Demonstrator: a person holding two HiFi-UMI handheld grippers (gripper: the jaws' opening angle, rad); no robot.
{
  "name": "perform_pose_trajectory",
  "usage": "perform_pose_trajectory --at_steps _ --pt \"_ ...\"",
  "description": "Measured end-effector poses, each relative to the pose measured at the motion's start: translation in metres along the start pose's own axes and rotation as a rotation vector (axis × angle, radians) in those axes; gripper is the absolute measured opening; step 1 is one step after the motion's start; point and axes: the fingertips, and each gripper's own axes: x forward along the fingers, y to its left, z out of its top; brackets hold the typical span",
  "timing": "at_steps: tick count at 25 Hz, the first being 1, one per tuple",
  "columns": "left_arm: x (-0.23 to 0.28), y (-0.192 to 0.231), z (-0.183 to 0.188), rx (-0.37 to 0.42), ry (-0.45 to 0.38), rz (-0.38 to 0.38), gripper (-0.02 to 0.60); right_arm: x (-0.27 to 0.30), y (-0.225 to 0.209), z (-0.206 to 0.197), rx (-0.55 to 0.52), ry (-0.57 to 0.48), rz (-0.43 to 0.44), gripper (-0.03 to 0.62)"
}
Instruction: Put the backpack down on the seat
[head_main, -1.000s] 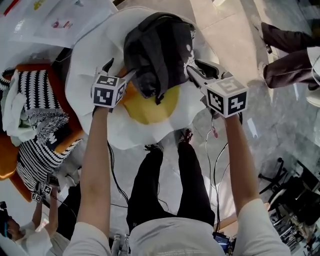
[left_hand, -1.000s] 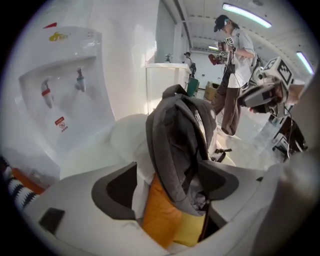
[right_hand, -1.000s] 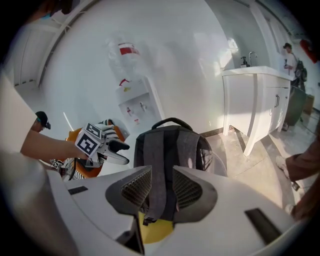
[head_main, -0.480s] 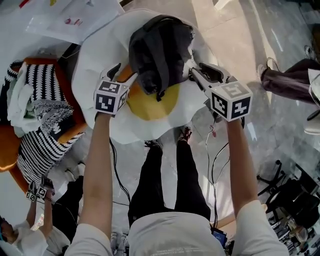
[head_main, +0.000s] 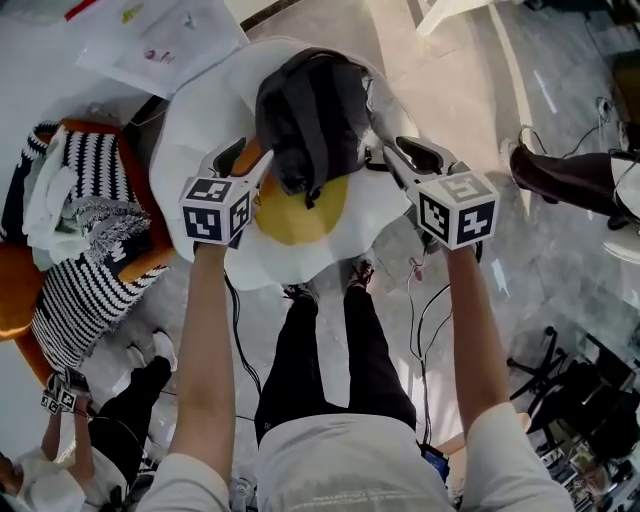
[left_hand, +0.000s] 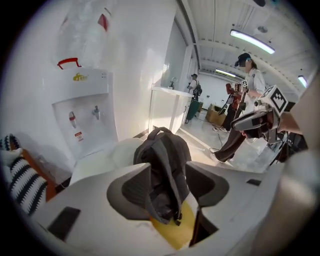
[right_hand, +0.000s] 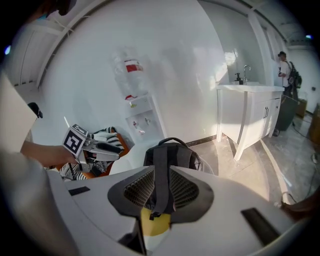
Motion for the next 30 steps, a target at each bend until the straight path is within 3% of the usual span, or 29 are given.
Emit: perform_pose_trajectory --at_steps 9,11,13,18,28,30 --pt "-0.054 -0.036 0.02 0.034 -0.038 0.007 0.198 -0.048 0.028 0.016 -0.002 -0.02 0.024 0.081" --pt "-0.065 -0.043 0.024 0.041 -0.043 0.009 0.198 -0.057 0.033 0.019 -0.009 -0.023 0.013 0.08" --pt "-0.076 -0.049 0.03 0.041 -0.053 0.012 0.198 -0.068 0.035 0.023 -0.021 -0.03 -0.017 0.026" --pt "-0.107 -0.065 0.04 0.079 -0.078 0.025 0.18 -0.097 0.048 0.033 -0.024 -0.06 -0.045 0.024" --pt "-0.177 -0.097 0.068 0.1 -0.138 0.058 0.06 -0.161 0.072 0.062 -0.065 -0.109 -0.063 0.003" --pt "-0.192 -0.1 0.073 0.089 -0.156 0.077 0.003 -0.173 0.077 0.067 -0.071 -0.121 -0.059 0.003"
